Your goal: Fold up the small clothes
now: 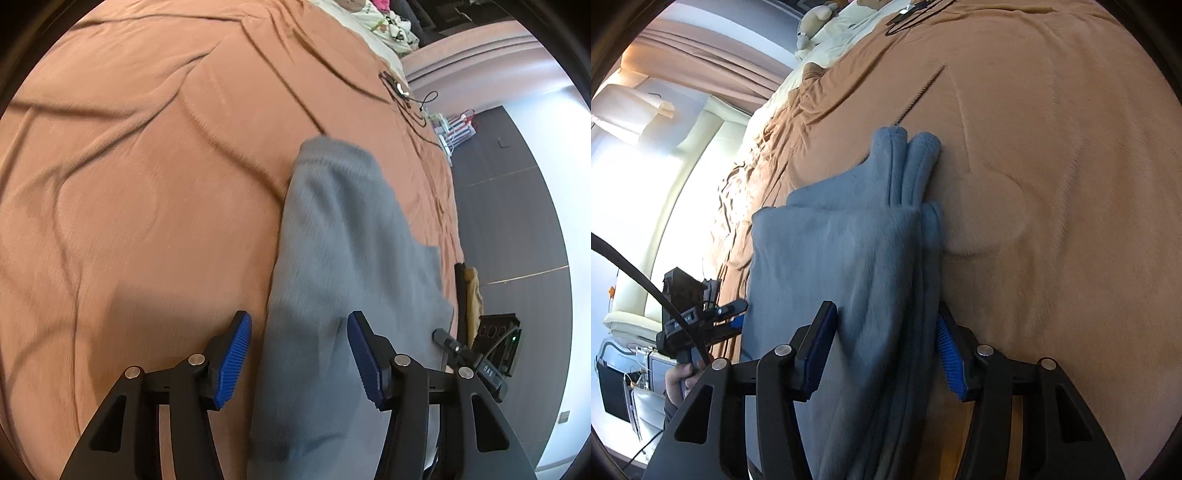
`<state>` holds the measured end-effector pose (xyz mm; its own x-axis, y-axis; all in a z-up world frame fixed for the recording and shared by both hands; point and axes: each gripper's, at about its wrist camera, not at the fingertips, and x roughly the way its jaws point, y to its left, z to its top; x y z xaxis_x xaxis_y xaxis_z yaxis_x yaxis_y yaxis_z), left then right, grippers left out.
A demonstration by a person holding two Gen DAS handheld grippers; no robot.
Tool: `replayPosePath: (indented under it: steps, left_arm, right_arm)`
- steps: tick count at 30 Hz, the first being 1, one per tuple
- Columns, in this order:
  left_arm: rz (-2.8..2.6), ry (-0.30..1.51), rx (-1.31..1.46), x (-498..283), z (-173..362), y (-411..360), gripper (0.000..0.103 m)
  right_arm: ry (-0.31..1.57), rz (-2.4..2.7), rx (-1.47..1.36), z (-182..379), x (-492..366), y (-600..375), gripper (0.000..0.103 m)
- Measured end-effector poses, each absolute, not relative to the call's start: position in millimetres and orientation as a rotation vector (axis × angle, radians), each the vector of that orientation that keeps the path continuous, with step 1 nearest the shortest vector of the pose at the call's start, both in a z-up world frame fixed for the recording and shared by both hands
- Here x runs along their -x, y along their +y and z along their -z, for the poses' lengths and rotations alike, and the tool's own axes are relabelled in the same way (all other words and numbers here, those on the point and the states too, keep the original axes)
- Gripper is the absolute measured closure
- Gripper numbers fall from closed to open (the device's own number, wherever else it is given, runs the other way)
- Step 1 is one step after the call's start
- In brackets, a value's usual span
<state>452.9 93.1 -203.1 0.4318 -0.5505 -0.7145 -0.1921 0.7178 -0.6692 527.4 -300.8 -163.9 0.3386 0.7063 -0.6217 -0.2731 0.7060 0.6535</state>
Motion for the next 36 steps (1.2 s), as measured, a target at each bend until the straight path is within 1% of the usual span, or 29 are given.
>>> replayPosePath:
  steps: [4,5,6,8,11,14,16,17,19,24,30,36]
  left_arm:
    - [0.257,1.140,0.773,-474,207,94,0.059]
    - [0.263,1.141,0.776,-479,208,94,0.060]
    - [0.267,1.143,0.774,-485,209,93,0.062]
    - [0.282,1.142,0.779,-497,210,92,0.063]
    - [0.287,1.142,0.806,-512,214,94,0.063]
    - [0.277,1.146,0.816,-524,215,92,0.065]
    - [0.251,1.154,0.776,-525,211,88,0.077]
    - [0.232,1.153,0.760,-523,208,87,0.080]
    - [0.224,1.138,0.763,-521,203,88,0.091]
    - [0.224,1.075,0.739,-502,174,87,0.097]
    - [0.228,1.015,0.712,-474,135,83,0.097]
    - [0.254,0.935,0.717,-442,100,85,0.097]
  right_arm:
    - [1.042,-0.697,-0.477,165,-537,-300,0.052]
    - [1.041,-0.702,-0.480,165,-540,-300,0.054]
    - [1.040,-0.702,-0.482,166,-544,-299,0.058]
    - [1.044,-0.696,-0.482,168,-548,-300,0.063]
    - [1.049,-0.707,-0.501,171,-555,-299,0.064]
    - [1.055,-0.704,-0.505,173,-559,-296,0.070]
    - [1.061,-0.689,-0.504,174,-562,-297,0.079]
    - [1.065,-0.680,-0.505,174,-561,-297,0.085]
    - [1.071,-0.655,-0.500,172,-560,-296,0.090]
    - [1.018,-0.634,-0.427,141,-542,-282,0.091]
    - [0.924,-0.665,-0.373,106,-513,-273,0.092]
    - [0.848,-0.677,-0.317,88,-475,-278,0.092]
